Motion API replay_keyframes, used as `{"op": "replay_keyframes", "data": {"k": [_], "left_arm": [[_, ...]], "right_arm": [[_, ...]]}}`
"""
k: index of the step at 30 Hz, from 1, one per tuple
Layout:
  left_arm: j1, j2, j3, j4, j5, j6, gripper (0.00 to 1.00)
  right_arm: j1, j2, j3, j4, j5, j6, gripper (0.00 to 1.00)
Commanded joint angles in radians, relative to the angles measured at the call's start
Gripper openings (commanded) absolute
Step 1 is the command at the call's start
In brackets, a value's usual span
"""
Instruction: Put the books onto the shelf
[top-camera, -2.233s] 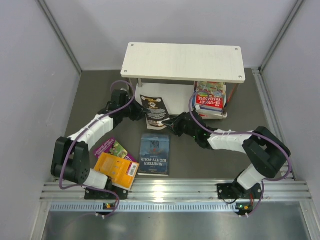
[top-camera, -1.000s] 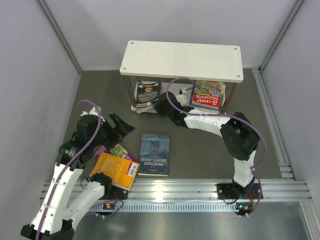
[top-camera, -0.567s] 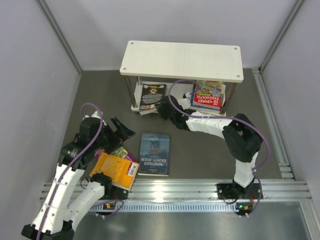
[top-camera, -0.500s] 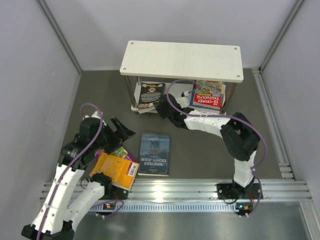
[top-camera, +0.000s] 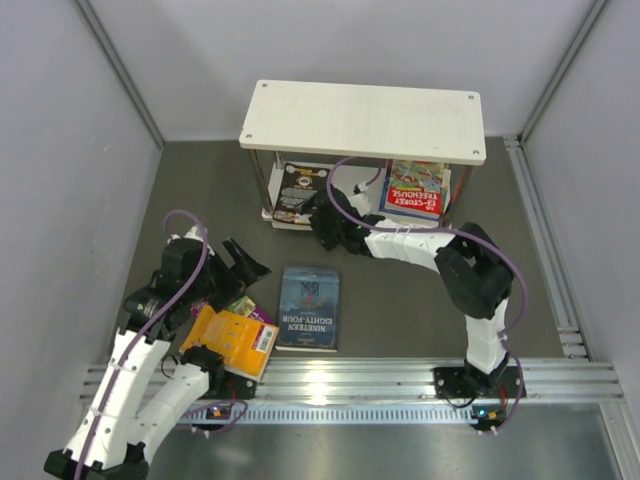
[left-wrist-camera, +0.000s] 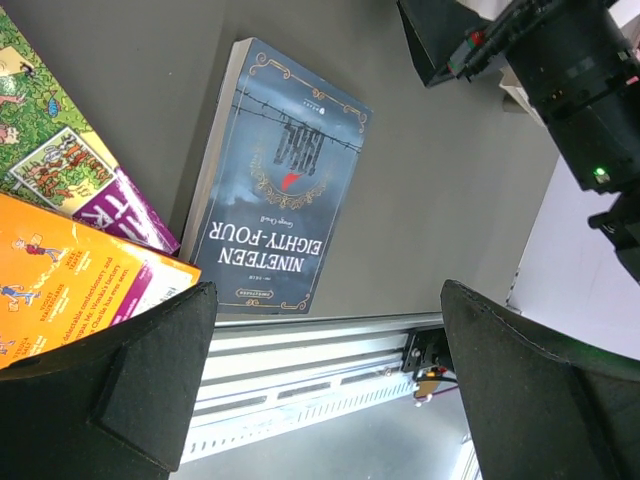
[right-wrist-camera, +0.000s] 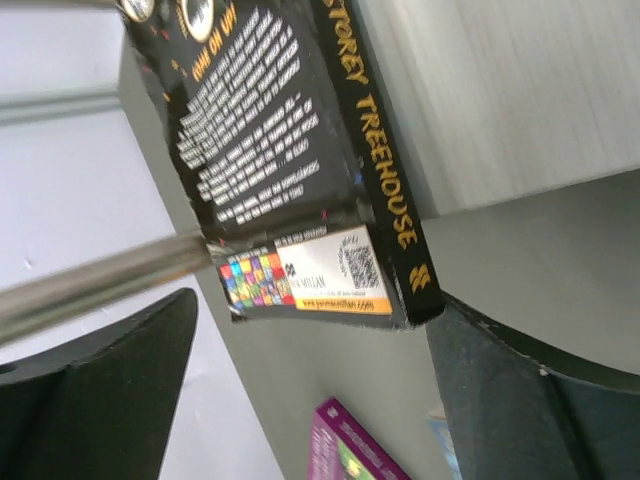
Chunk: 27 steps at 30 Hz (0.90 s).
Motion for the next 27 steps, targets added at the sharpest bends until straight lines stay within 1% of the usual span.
{"op": "replay_keyframes", "data": {"k": [1,2,4,7,8,11,12,13,14,15,16,17,19,20,22,23,24,25,27], "left_arm": [[-0.001,0.007,-0.009,0.035,0.003,0.006,0.98],[-0.001,0.013,-0.008,0.037,0.0,0.01,0.98],[-0.001,0.021,-0.009,0.042,-0.002,0.016,0.99],[-0.001,0.022,-0.031,0.042,0.0,0.038,0.99],[-0.001,0.015,-0.058,0.043,0.001,0.039,0.99],[-0.001,-0.005,-0.129,0.064,0.029,0.039,0.99],[-0.001,-0.011,-0.15,0.074,0.04,0.033,0.99],[-0.001,-0.014,-0.173,0.087,0.049,0.027,0.99],[-0.001,-0.02,-0.227,0.126,0.079,0.01,0.99],[-0.003,-0.02,-0.251,0.141,0.095,0.003,0.99],[-0.003,-0.017,-0.275,0.156,0.107,-0.017,0.99],[-0.003,-0.007,-0.316,0.179,0.124,-0.025,0.99],[-0.003,0.009,-0.359,0.247,0.123,-0.031,0.99],[-0.004,0.039,-0.367,0.267,0.12,-0.028,0.99],[-0.005,0.085,-0.377,0.336,0.118,-0.008,0.99],[-0.005,0.143,-0.381,0.359,0.118,0.001,0.99],[-0.005,0.176,-0.387,0.393,0.121,0.009,0.99],[-0.005,0.246,-0.388,0.445,0.126,0.019,0.99],[-0.005,0.315,-0.388,0.5,0.13,0.027,0.99]], "right_arm": [[0.003,-0.095,-0.025,-0.01,-0.049,-0.076,0.96],[0.001,-0.114,-0.045,-0.013,-0.064,-0.096,1.0],[0.003,-0.171,-0.059,-0.032,-0.079,-0.124,0.99],[0.012,-0.256,-0.077,-0.105,-0.133,-0.201,1.0],[0.016,-0.281,-0.079,-0.157,-0.136,-0.252,1.0],[0.042,-0.393,-0.117,-0.254,-0.155,-0.337,1.0],[0.046,-0.427,-0.167,-0.271,-0.165,-0.352,1.0],[0.047,-0.495,-0.203,-0.285,-0.178,-0.366,1.0],[0.049,-0.53,-0.294,-0.286,-0.214,-0.389,1.0],[0.047,-0.56,-0.341,-0.294,-0.237,-0.396,1.0],[0.046,-0.621,-0.391,-0.293,-0.259,-0.402,1.0],[0.046,-0.646,-0.488,-0.285,-0.3,-0.411,1.0],[0.049,-0.71,-0.577,-0.254,-0.364,-0.399,1.0],[0.047,-0.726,-0.66,-0.222,-0.386,-0.396,1.0],[0.052,-0.76,-0.721,-0.15,-0.42,-0.382,1.0],[0.052,-0.763,-0.764,-0.127,-0.431,-0.38,1.0],[0.052,-0.762,-0.778,-0.109,-0.44,-0.38,1.0],[0.052,-0.751,-0.794,-0.08,-0.452,-0.385,1.0],[0.05,-0.732,-0.802,-0.056,-0.463,-0.396,1.0]]}}
